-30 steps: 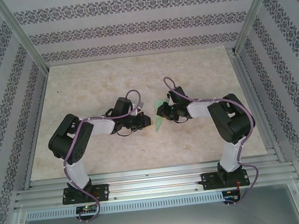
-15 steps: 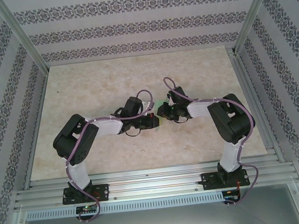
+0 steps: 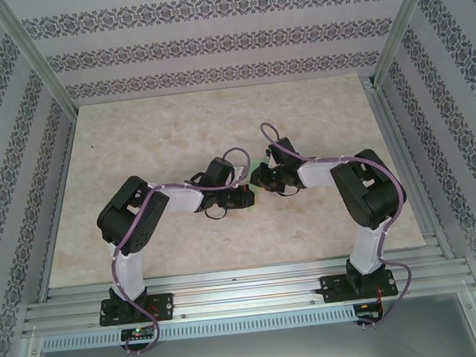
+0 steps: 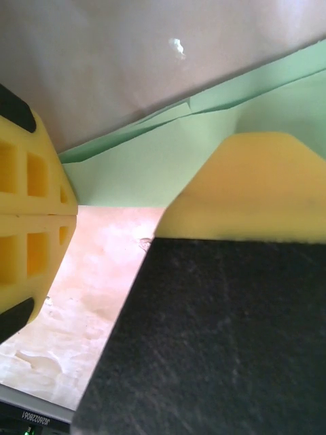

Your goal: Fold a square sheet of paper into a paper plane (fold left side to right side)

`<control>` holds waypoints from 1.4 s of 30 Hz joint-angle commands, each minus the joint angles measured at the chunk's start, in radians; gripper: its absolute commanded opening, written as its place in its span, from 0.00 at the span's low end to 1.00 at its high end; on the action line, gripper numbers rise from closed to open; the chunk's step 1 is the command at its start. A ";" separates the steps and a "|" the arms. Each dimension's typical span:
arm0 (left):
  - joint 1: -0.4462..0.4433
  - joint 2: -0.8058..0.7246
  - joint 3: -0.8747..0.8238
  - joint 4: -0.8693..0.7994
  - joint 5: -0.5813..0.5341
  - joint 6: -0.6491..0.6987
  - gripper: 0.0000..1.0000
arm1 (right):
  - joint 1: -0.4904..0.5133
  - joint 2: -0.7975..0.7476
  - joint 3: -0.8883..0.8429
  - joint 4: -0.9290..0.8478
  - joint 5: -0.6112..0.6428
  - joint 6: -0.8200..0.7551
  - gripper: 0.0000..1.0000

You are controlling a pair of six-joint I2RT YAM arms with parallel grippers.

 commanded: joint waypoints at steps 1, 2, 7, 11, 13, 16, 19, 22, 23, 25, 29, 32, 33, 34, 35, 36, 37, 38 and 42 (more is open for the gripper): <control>-0.018 0.021 -0.020 -0.084 -0.069 0.036 0.05 | 0.012 0.048 -0.009 -0.095 0.076 -0.025 0.22; -0.022 0.021 -0.028 -0.092 -0.077 0.040 0.05 | 0.010 0.047 -0.007 -0.095 0.077 -0.028 0.22; -0.033 0.014 -0.065 -0.143 -0.123 0.047 0.04 | -0.008 0.041 0.012 -0.095 0.074 -0.050 0.22; -0.034 -0.003 -0.098 -0.157 -0.136 0.038 0.04 | -0.044 0.027 0.018 -0.089 0.078 -0.068 0.22; -0.035 -0.010 -0.105 -0.166 -0.136 0.038 0.04 | -0.061 0.032 0.037 -0.091 0.074 -0.090 0.22; -0.037 -0.010 -0.109 -0.170 -0.133 0.036 0.04 | -0.085 0.053 0.081 -0.117 0.080 -0.123 0.22; -0.039 -0.008 -0.121 -0.157 -0.120 0.028 0.04 | -0.112 0.076 0.126 -0.148 0.087 -0.149 0.22; -0.041 -0.008 -0.130 -0.150 -0.113 0.023 0.04 | -0.139 0.090 0.155 -0.162 0.104 -0.170 0.22; -0.042 -0.007 -0.129 -0.148 -0.112 0.023 0.04 | -0.147 0.098 0.170 -0.168 0.104 -0.180 0.22; -0.043 -0.006 -0.129 -0.149 -0.110 0.023 0.04 | -0.159 0.118 0.205 -0.189 0.111 -0.200 0.22; -0.044 -0.005 -0.131 -0.148 -0.108 0.022 0.04 | -0.184 0.158 0.271 -0.211 0.123 -0.230 0.22; -0.044 -0.007 -0.133 -0.147 -0.108 0.021 0.04 | -0.204 0.189 0.329 -0.232 0.130 -0.249 0.22; -0.044 -0.008 -0.133 -0.147 -0.108 0.021 0.04 | -0.213 0.202 0.351 -0.245 0.131 -0.254 0.22; -0.044 -0.008 -0.134 -0.147 -0.107 0.023 0.04 | -0.221 0.212 0.370 -0.254 0.134 -0.258 0.22; -0.045 -0.008 -0.134 -0.146 -0.108 0.022 0.04 | -0.229 0.223 0.394 -0.268 0.138 -0.264 0.22; -0.044 -0.007 -0.133 -0.147 -0.107 0.023 0.04 | -0.237 0.231 0.414 -0.285 0.145 -0.270 0.22; -0.045 -0.008 -0.133 -0.145 -0.105 0.022 0.04 | -0.245 0.237 0.428 -0.289 0.153 -0.272 0.22; -0.046 -0.008 -0.134 -0.145 -0.106 0.021 0.04 | -0.255 0.243 0.441 -0.290 0.156 -0.273 0.22; -0.046 -0.006 -0.131 -0.145 -0.105 0.021 0.04 | -0.285 0.271 0.499 -0.309 0.165 -0.287 0.22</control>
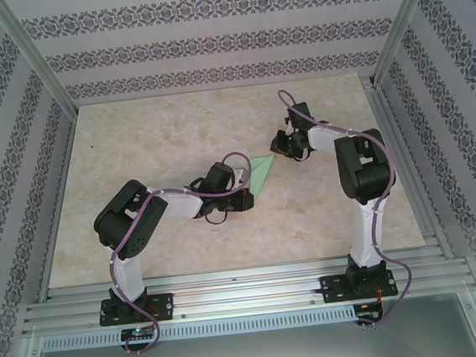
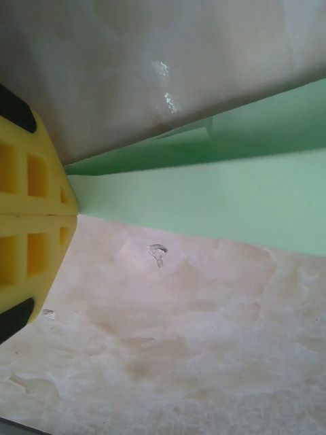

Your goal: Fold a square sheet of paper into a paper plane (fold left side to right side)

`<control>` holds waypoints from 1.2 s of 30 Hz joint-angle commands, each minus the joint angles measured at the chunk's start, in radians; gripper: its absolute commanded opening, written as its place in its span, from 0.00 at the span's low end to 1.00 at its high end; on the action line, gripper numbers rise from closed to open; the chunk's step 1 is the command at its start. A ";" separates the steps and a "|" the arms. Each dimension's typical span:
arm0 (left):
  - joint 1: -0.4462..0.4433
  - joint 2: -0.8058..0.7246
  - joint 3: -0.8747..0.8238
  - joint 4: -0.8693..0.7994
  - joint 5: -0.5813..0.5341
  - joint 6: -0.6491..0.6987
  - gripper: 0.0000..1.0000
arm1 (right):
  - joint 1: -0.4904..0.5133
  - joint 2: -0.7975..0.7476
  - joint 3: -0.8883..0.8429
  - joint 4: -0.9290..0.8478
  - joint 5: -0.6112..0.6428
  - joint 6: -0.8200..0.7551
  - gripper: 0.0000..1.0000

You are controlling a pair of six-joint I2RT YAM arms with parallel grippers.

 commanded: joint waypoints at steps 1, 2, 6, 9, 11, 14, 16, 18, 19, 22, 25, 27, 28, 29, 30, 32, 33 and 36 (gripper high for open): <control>-0.018 0.033 -0.061 -0.198 -0.018 0.005 0.04 | -0.029 0.031 0.053 -0.007 0.082 -0.046 0.22; -0.019 0.034 -0.061 -0.198 -0.017 0.004 0.04 | -0.033 0.021 0.058 -0.003 0.071 -0.051 0.22; -0.020 0.032 -0.061 -0.186 -0.010 -0.004 0.04 | -0.030 -0.097 0.010 0.005 0.039 -0.052 0.23; -0.023 0.033 -0.057 -0.180 -0.011 -0.008 0.04 | -0.013 -0.223 -0.098 0.058 -0.021 -0.015 0.23; -0.026 0.035 -0.053 -0.178 -0.008 -0.010 0.04 | 0.013 -0.297 -0.178 0.085 -0.054 0.018 0.23; -0.029 0.039 -0.048 -0.179 -0.010 -0.011 0.04 | 0.072 -0.391 -0.297 0.120 -0.049 0.079 0.23; -0.031 0.039 -0.046 -0.180 -0.009 -0.011 0.04 | 0.111 -0.431 -0.371 0.180 -0.051 0.132 0.23; -0.033 0.038 -0.045 -0.182 -0.012 -0.011 0.04 | 0.155 -0.451 -0.431 0.232 -0.042 0.190 0.22; -0.032 0.039 -0.045 -0.184 -0.013 -0.011 0.04 | 0.173 -0.451 -0.450 0.248 -0.039 0.208 0.22; -0.034 0.039 -0.044 -0.182 -0.013 -0.011 0.04 | 0.228 -0.418 -0.477 0.291 -0.022 0.244 0.22; -0.037 0.040 -0.041 -0.185 -0.013 -0.010 0.04 | 0.252 -0.355 -0.477 0.325 -0.031 0.257 0.22; -0.041 0.039 -0.042 -0.188 -0.015 -0.008 0.04 | 0.255 -0.324 -0.478 0.332 -0.017 0.256 0.22; -0.040 0.037 -0.041 -0.188 -0.015 -0.007 0.04 | 0.255 -0.314 -0.475 0.323 -0.006 0.249 0.22; -0.042 0.037 -0.043 -0.190 -0.014 -0.007 0.04 | 0.254 -0.306 -0.469 0.297 0.014 0.238 0.22; -0.044 0.035 -0.045 -0.193 -0.012 -0.007 0.05 | 0.254 -0.296 -0.462 0.268 0.034 0.227 0.22; -0.049 0.034 -0.049 -0.196 -0.006 -0.006 0.05 | 0.252 -0.277 -0.454 0.237 0.057 0.213 0.22; -0.052 0.034 -0.052 -0.200 -0.001 -0.005 0.05 | 0.251 -0.263 -0.445 0.219 0.063 0.208 0.22; -0.063 0.026 -0.079 -0.201 0.009 -0.008 0.06 | 0.245 -0.224 -0.430 0.172 0.078 0.196 0.22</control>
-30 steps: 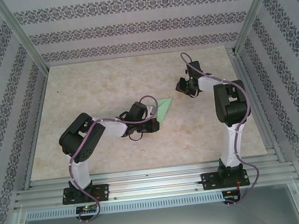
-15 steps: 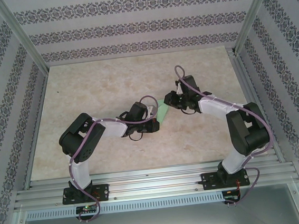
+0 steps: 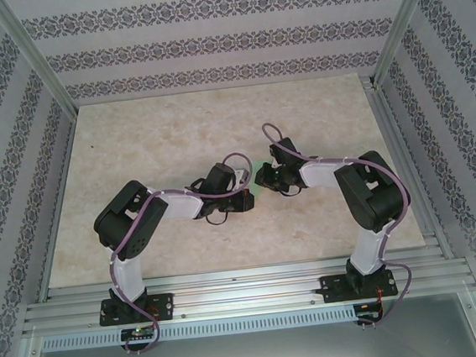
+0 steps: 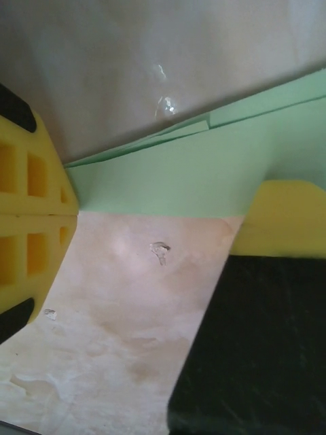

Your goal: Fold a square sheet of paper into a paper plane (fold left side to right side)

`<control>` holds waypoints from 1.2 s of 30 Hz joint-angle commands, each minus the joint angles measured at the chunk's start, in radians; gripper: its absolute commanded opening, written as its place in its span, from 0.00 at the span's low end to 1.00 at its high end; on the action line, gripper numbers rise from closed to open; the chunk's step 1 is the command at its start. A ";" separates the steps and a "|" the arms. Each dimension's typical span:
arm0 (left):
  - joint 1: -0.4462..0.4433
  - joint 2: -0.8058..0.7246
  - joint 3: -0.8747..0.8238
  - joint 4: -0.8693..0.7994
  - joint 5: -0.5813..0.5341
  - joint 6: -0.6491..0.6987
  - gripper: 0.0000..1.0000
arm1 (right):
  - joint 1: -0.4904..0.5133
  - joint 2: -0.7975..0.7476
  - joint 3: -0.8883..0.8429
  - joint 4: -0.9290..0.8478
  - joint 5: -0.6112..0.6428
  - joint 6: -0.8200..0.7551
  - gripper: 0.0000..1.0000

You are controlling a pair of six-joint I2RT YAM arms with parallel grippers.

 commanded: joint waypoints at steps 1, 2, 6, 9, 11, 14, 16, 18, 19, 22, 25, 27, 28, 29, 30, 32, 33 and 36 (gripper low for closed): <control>-0.054 0.027 -0.085 -0.199 0.024 -0.010 0.06 | -0.007 0.058 0.023 -0.066 0.066 -0.027 0.22; -0.057 0.020 -0.098 -0.198 0.026 -0.013 0.06 | -0.011 0.065 0.023 -0.069 0.070 -0.028 0.22; -0.074 -0.015 -0.148 -0.200 0.029 -0.026 0.07 | -0.017 0.074 0.030 -0.100 0.094 -0.042 0.22; -0.090 -0.039 -0.184 -0.202 0.035 -0.034 0.07 | -0.018 0.076 0.034 -0.110 0.096 -0.049 0.22; -0.107 -0.048 -0.201 -0.202 0.037 -0.040 0.07 | -0.016 0.077 0.037 -0.109 0.095 -0.048 0.22; -0.130 -0.063 -0.223 -0.198 0.039 -0.055 0.07 | -0.015 0.080 0.039 -0.108 0.087 -0.048 0.22; -0.129 -0.091 -0.246 -0.168 0.044 -0.075 0.06 | -0.013 0.080 0.040 -0.106 0.083 -0.047 0.22; -0.119 -0.131 -0.237 -0.190 0.038 -0.067 0.06 | -0.009 0.079 0.040 -0.095 0.072 -0.047 0.22; -0.112 -0.149 -0.224 -0.206 0.036 -0.061 0.06 | -0.009 0.079 0.040 -0.093 0.069 -0.046 0.22; -0.086 -0.195 -0.162 -0.258 0.040 -0.035 0.06 | -0.005 0.077 0.040 -0.088 0.061 -0.045 0.22; -0.061 -0.210 -0.087 -0.306 0.034 -0.005 0.06 | -0.005 0.068 0.037 -0.086 0.059 -0.044 0.22; -0.044 -0.196 -0.042 -0.317 0.030 0.010 0.06 | -0.005 0.067 0.033 -0.079 0.052 -0.041 0.22; -0.037 -0.185 -0.026 -0.314 0.028 0.012 0.05 | -0.004 0.067 0.034 -0.078 0.052 -0.038 0.22; -0.029 -0.173 -0.012 -0.305 0.029 0.014 0.05 | -0.004 0.067 0.032 -0.074 0.048 -0.038 0.22; -0.021 -0.163 0.002 -0.295 0.028 0.012 0.05 | -0.003 0.068 0.033 -0.073 0.045 -0.036 0.22; -0.011 -0.140 0.019 -0.272 0.024 0.003 0.05 | -0.001 0.070 0.033 -0.070 0.039 -0.035 0.22; -0.008 -0.130 0.028 -0.261 0.030 -0.001 0.05 | -0.001 0.069 0.033 -0.071 0.037 -0.035 0.22; -0.006 -0.099 0.049 -0.241 0.024 -0.001 0.05 | 0.000 0.064 0.030 -0.072 0.038 -0.034 0.22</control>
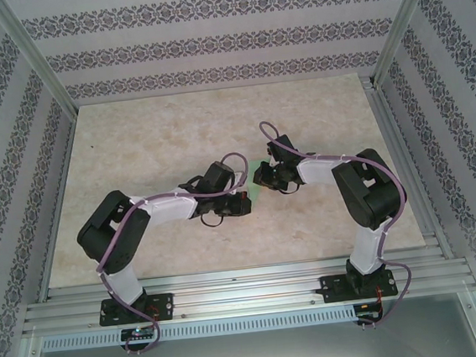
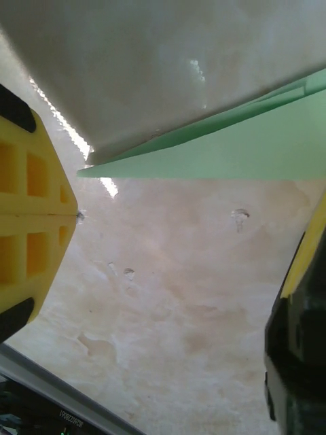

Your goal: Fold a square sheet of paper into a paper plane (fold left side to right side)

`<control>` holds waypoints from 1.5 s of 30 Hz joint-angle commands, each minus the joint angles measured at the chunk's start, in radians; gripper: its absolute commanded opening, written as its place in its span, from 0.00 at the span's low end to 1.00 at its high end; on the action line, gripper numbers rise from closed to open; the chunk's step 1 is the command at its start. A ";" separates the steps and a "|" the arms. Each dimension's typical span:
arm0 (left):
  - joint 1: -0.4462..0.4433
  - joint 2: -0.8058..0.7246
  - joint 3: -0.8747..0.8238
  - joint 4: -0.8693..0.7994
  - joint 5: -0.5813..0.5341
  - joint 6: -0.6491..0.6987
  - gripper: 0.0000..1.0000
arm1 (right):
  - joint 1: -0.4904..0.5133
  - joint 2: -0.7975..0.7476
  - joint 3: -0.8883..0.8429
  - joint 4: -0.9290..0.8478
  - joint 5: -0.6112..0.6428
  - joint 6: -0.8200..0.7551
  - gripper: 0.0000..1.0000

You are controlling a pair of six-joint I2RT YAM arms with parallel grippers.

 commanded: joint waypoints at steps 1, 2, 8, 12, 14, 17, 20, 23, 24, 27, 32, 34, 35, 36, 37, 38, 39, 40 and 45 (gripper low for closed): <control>0.007 0.047 0.028 0.023 0.003 0.018 0.05 | -0.001 0.034 -0.020 -0.018 0.053 -0.007 0.22; 0.007 0.060 0.032 0.029 -0.002 0.018 0.05 | -0.001 0.032 -0.021 -0.015 0.049 -0.007 0.22; 0.009 0.119 0.041 0.062 -0.022 0.013 0.06 | 0.001 0.017 -0.025 -0.005 0.033 -0.003 0.22; 0.009 0.134 0.006 0.055 -0.051 0.013 0.06 | -0.001 -0.049 -0.033 0.002 0.023 -0.001 0.22; 0.008 0.140 -0.015 0.066 -0.053 0.005 0.06 | -0.001 -0.092 -0.036 -0.006 0.018 -0.002 0.22; 0.005 0.146 -0.041 0.079 -0.057 -0.003 0.06 | 0.004 -0.151 -0.051 -0.023 0.002 0.012 0.22; 0.003 0.144 -0.052 0.078 -0.067 -0.003 0.06 | 0.032 -0.185 -0.102 -0.003 -0.006 0.061 0.20; 0.002 0.143 -0.053 0.075 -0.072 -0.003 0.06 | 0.071 -0.184 -0.161 0.072 -0.028 0.126 0.16; 0.001 0.144 -0.052 0.074 -0.070 -0.003 0.06 | 0.083 -0.180 -0.172 0.087 -0.027 0.141 0.15; 0.001 0.145 -0.049 0.068 -0.072 0.001 0.06 | 0.110 -0.168 -0.187 0.109 -0.006 0.160 0.15; 0.000 0.147 -0.049 0.060 -0.080 0.002 0.06 | 0.126 -0.121 -0.181 0.137 -0.012 0.163 0.14; -0.002 0.150 -0.048 0.057 -0.082 0.002 0.06 | 0.125 -0.106 -0.169 0.126 -0.003 0.149 0.14; -0.002 0.153 -0.049 0.058 -0.083 0.002 0.06 | 0.125 -0.102 -0.160 0.113 0.008 0.138 0.14; -0.002 0.154 -0.050 0.057 -0.083 0.003 0.05 | 0.125 -0.099 -0.150 0.089 0.026 0.120 0.14; -0.002 0.156 -0.052 0.058 -0.083 0.003 0.05 | 0.123 -0.096 -0.139 0.068 0.048 0.100 0.14; -0.002 0.157 -0.052 0.057 -0.083 0.004 0.05 | 0.122 -0.094 -0.130 0.054 0.064 0.082 0.14; -0.003 0.159 -0.052 0.055 -0.080 0.004 0.05 | 0.119 -0.091 -0.122 0.041 0.078 0.065 0.14; -0.003 0.161 -0.054 0.053 -0.080 0.005 0.05 | 0.117 -0.088 -0.116 0.035 0.090 0.050 0.14; -0.003 0.160 -0.055 0.050 -0.081 0.008 0.05 | 0.095 -0.068 -0.085 0.025 0.108 0.004 0.14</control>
